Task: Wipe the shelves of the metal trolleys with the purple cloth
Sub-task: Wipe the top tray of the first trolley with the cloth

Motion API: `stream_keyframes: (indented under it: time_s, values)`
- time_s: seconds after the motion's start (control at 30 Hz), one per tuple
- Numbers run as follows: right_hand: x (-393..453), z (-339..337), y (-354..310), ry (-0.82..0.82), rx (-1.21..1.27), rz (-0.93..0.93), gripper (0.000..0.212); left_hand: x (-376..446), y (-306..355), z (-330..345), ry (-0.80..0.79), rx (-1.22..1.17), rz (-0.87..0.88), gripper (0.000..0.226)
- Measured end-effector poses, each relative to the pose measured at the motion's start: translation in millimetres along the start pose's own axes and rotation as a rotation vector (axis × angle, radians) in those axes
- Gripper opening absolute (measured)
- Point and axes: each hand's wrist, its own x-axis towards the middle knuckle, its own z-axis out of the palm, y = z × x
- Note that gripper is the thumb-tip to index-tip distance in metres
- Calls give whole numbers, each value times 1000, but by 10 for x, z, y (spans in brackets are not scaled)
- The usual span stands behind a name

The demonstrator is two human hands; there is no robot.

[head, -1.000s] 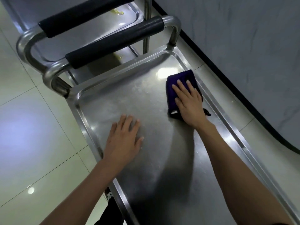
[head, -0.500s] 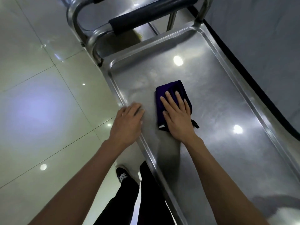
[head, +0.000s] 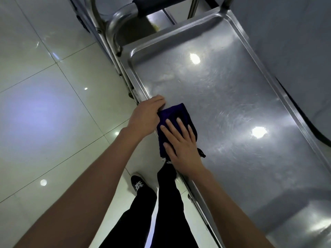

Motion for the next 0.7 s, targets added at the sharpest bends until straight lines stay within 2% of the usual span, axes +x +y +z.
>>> stream_keyframes:
  time_s: [0.07,0.13,0.43,0.6,0.7]
  values:
    - [13,-43,54,-7,3,-11,52,8,16,3,-20,89,41,25]
    - [42,-118,150,-6,-11,-17,50,5,30,15,-27,169,53,26]
    - [246,-691,1013,4,-41,107,50,206,330,15,-59,428,-75,27]
    - [530,-1068,1629,31,-31,219,49,761,815,240,-116,397,197,29]
    - [682,-1235,1985,47,1,252,49,1009,1019,404,-175,454,247,34]
